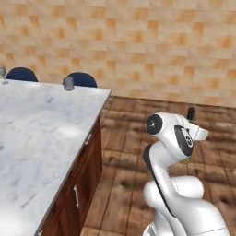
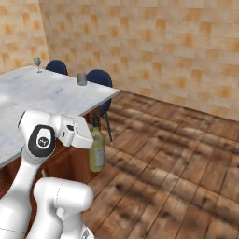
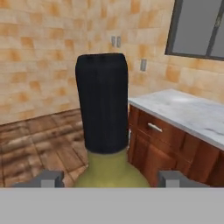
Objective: There is a wine glass and glass cup on the dining counter. Place the wine bottle next to the wine glass and the juice bottle next to the glass cup.
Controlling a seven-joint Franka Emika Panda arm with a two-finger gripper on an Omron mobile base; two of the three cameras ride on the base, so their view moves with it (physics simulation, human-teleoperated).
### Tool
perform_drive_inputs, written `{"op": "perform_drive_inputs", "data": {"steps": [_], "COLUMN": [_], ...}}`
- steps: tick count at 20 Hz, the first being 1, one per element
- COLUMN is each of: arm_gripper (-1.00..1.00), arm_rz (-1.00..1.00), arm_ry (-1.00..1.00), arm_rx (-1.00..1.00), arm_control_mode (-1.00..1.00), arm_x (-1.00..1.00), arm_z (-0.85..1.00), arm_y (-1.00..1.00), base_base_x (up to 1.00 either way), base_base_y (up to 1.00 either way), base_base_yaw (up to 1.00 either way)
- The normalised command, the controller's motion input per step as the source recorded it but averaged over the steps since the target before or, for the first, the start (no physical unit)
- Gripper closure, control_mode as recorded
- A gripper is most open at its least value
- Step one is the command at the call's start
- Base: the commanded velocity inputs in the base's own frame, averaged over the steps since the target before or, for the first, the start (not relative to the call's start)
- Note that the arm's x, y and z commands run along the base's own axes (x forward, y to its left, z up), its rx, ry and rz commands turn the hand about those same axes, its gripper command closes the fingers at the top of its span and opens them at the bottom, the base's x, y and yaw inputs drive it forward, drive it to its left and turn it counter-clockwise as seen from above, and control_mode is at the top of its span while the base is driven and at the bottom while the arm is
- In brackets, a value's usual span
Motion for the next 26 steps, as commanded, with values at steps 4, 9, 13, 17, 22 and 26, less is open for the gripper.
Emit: {"op": "perform_drive_inputs", "data": {"steps": [4, 9, 13, 17, 22, 26], "arm_gripper": [1.0, 1.0, 1.0, 1.0, 1.0, 1.0], "arm_rz": [0.0, 0.0, 0.0, 0.0, 0.0, 0.0], "arm_ry": [0.0, 0.0, 0.0, 0.0, 0.0, 0.0], "arm_rx": [0.0, 0.0, 0.0, 0.0, 0.0, 0.0], "arm_control_mode": [1.0, 1.0, 1.0, 1.0, 1.0, 1.0], "arm_x": [0.0, 0.0, 0.0, 0.0, 0.0, 0.0], "arm_z": [0.0, 0.0, 0.0, 0.0, 0.0, 0.0], "arm_y": [0.0, 0.0, 0.0, 0.0, 0.0, 0.0], "base_base_x": [0.9, 0.91, 0.89, 0.87, 0.87, 0.89], "base_base_y": [-0.28, -0.27, -0.3, -0.29, -0.29, -0.29], "base_base_yaw": [0.0, 0.0, 0.0, 0.0, 0.0, 0.0]}}
